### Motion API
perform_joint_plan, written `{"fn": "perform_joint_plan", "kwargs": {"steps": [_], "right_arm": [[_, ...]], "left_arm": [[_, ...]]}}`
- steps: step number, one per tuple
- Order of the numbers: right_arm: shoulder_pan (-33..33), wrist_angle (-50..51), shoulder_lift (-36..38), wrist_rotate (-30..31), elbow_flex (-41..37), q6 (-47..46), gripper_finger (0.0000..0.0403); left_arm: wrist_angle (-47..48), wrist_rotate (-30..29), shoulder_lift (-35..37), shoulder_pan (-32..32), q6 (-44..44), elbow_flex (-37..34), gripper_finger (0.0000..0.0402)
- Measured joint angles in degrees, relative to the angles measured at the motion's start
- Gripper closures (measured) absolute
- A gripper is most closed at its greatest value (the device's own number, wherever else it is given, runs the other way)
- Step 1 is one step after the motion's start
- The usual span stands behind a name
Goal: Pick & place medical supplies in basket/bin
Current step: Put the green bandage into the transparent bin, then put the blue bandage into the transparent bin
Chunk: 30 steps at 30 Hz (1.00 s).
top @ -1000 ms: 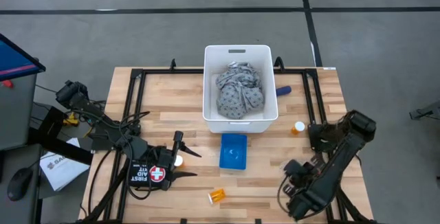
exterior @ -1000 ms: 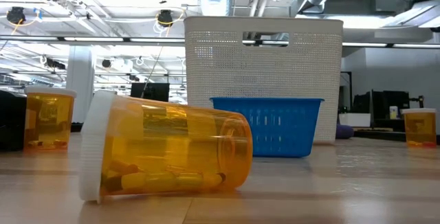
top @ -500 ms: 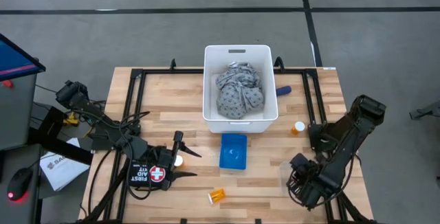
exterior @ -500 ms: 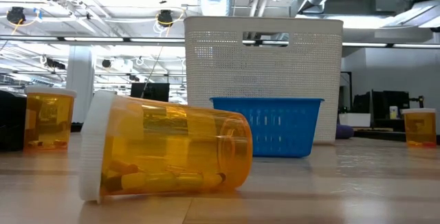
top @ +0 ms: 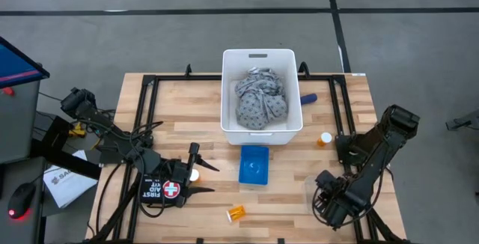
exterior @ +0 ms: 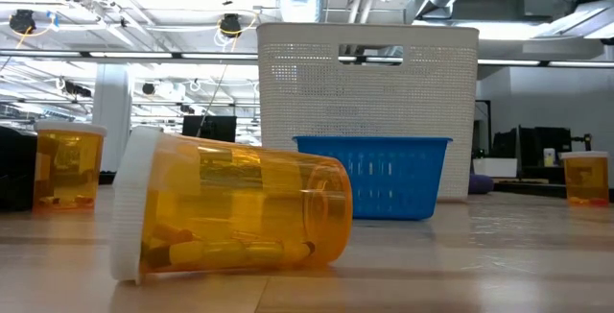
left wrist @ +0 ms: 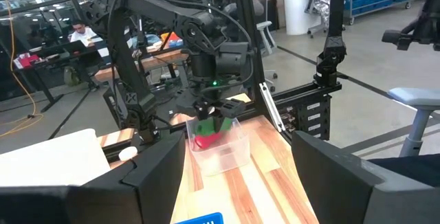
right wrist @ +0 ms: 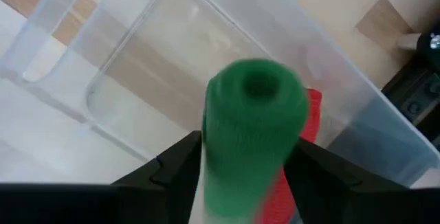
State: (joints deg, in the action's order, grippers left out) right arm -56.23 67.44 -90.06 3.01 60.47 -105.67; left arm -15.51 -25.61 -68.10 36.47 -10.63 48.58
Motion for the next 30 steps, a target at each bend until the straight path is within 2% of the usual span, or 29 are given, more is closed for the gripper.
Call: {"fn": "perform_joint_plan", "kwargs": {"steps": [10,20,25,30], "right_arm": [[0.04,0.43,0.0,0.12,0.0,-0.67,0.0185],[-3.6,0.81,0.0,9.28,0.25,-2.69,0.0185],[-7.11,4.55,0.35,19.91,3.85,-5.72,0.0184],[-10.28,16.99,2.07,36.98,10.58,-9.86,0.0184]], "left_arm": [[0.0,-0.02,0.0,0.0,0.0,0.0,0.0143],[0.02,-0.01,0.0,0.0,0.0,0.0,0.0143],[0.02,0.0,0.0,0.0,0.0,0.0,0.0143],[0.0,-0.01,0.0,0.0,-0.02,0.0,0.0143]]}}
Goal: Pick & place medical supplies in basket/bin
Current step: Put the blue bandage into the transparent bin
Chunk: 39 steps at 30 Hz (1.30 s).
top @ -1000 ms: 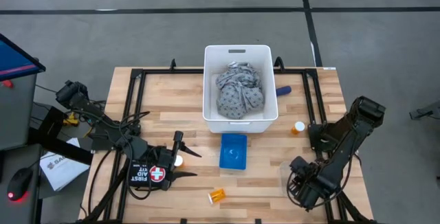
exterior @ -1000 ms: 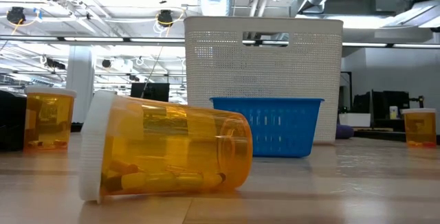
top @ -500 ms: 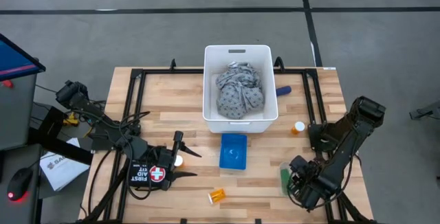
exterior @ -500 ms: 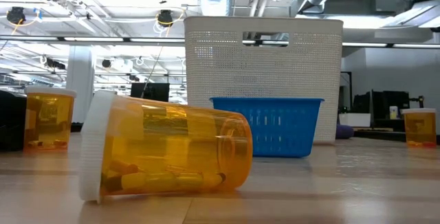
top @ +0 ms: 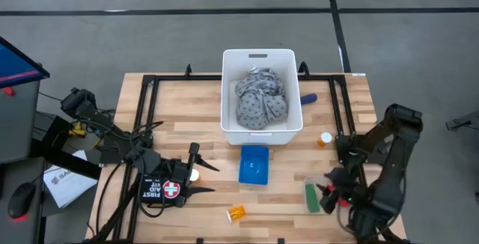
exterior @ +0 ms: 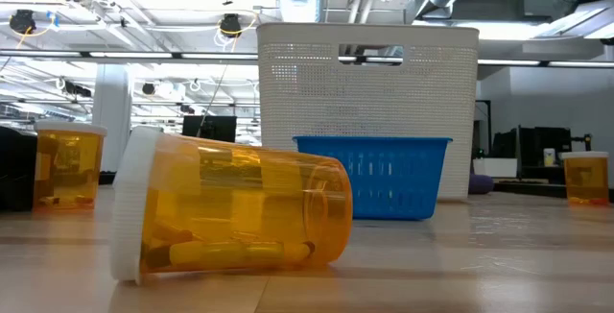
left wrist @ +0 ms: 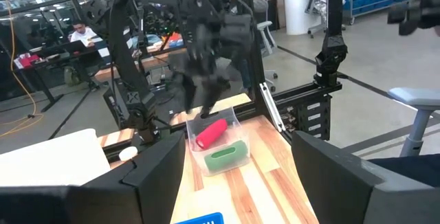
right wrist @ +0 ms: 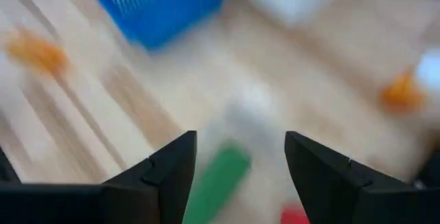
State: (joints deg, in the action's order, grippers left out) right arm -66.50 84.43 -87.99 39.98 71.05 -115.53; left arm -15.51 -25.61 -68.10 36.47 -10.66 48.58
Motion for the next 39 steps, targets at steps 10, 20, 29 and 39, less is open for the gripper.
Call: {"fn": "perform_joint_plan", "kwargs": {"steps": [10,20,29,39], "right_arm": [[5.58,5.32,12.76,23.16,5.72,14.41,0.0199],[25.14,5.58,25.93,29.74,5.73,34.3,0.0225],[45.65,5.49,32.06,28.07,5.73,44.19,0.0232],[78.6,-1.48,28.64,9.0,5.73,71.42,0.0239]], "left_arm": [[0.02,0.01,0.0,-0.17,-0.04,0.0,0.0143],[-0.59,-0.01,0.0,-0.17,-0.7,-0.37,0.0143],[-0.63,-0.01,0.0,-0.17,-0.7,-0.39,0.0143],[-0.7,-0.01,0.0,-0.17,-0.68,-0.44,0.0143]]}}
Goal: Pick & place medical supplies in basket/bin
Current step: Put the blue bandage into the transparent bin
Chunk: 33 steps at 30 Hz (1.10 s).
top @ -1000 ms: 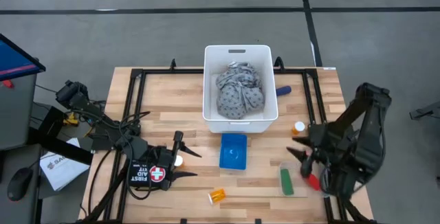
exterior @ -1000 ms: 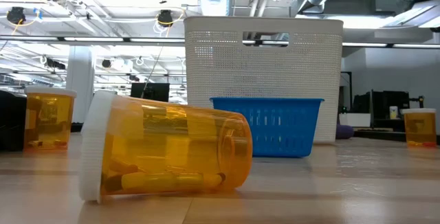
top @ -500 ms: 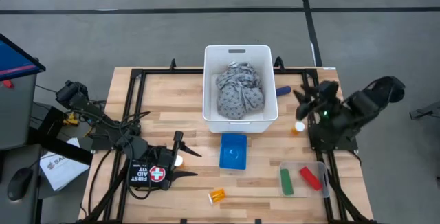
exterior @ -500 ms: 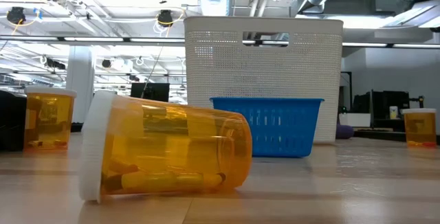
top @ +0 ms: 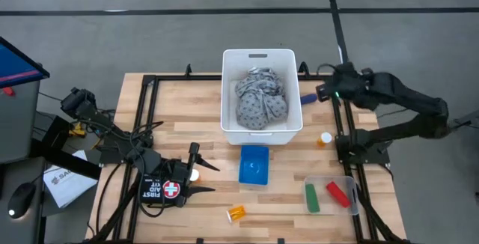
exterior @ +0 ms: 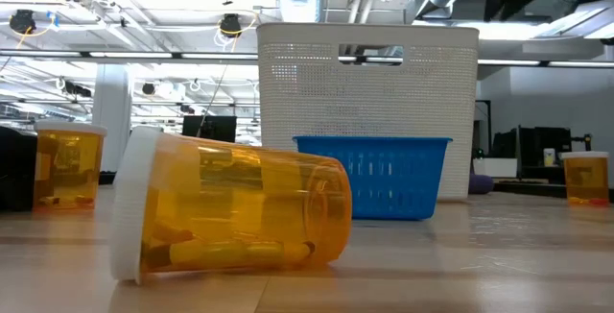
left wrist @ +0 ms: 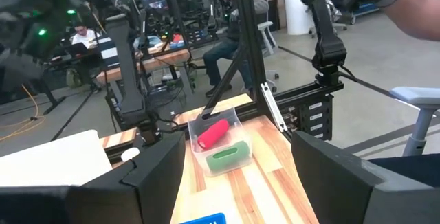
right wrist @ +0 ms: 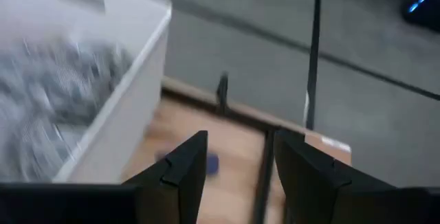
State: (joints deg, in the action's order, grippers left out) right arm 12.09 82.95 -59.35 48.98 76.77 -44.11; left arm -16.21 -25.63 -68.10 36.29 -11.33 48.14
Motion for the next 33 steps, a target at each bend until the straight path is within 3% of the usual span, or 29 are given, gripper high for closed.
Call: {"fn": "perform_joint_plan", "kwargs": {"steps": [5,9,20,23,28,33], "right_arm": [[14.42,-3.09,-3.03,-14.42,0.0,19.88,0.0239],[20.86,-0.58,-5.78,-16.4,-0.01,31.09,0.0241],[22.06,1.48,-12.59,-19.05,-6.45,66.48,0.0241],[21.95,1.74,-14.8,-18.69,-9.24,70.28,0.0242],[23.89,1.43,-17.35,-14.67,-12.41,68.7,0.0242],[27.98,-5.24,-18.28,-19.46,-12.41,68.21,0.0242]], "left_arm": [[0.15,0.0,0.0,0.0,0.0,-0.02,0.0143],[0.26,0.0,0.0,0.0,0.0,-0.04,0.0143],[0.27,0.0,0.0,0.0,-0.25,-0.04,0.0143],[0.29,0.0,0.0,0.0,-0.26,-0.04,0.0143],[0.31,0.0,0.0,0.0,-0.37,-0.04,0.0143],[0.31,0.0,0.0,0.0,-0.38,-0.04,0.0143]]}}
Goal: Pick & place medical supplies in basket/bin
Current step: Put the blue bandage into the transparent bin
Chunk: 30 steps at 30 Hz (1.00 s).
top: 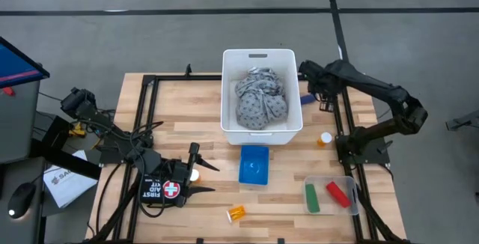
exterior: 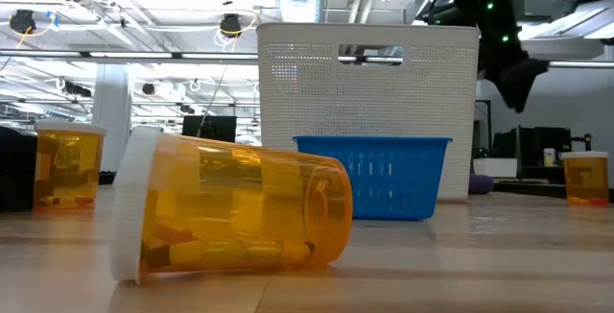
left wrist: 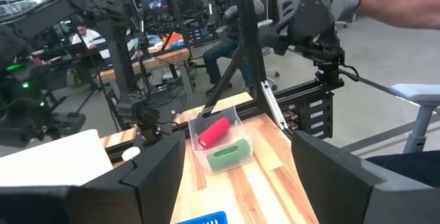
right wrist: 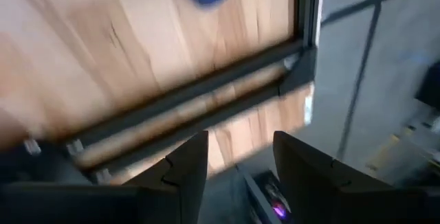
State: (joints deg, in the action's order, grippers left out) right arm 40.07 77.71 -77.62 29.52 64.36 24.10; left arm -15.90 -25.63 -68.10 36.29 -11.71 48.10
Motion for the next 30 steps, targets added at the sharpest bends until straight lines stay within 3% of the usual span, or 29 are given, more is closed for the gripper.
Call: {"fn": "perform_joint_plan", "kwargs": {"steps": [7,16,24,30], "right_arm": [[4.01,-4.79,0.07,-3.45,0.02,0.94,0.0224],[11.55,-12.25,1.35,-17.58,-0.54,1.81,0.0169],[16.87,-24.62,10.18,-26.72,-10.84,7.59,0.0169],[17.1,-34.52,11.24,-28.55,-19.05,9.09,0.0169]], "left_arm": [[0.01,0.0,0.0,0.0,0.01,0.0,0.0143],[0.0,0.0,0.0,0.0,0.01,0.0,0.0143],[-0.67,-0.02,0.0,0.0,-2.37,0.0,0.0143],[-1.77,-0.02,0.0,-1.12,-2.8,0.0,0.0143]]}}
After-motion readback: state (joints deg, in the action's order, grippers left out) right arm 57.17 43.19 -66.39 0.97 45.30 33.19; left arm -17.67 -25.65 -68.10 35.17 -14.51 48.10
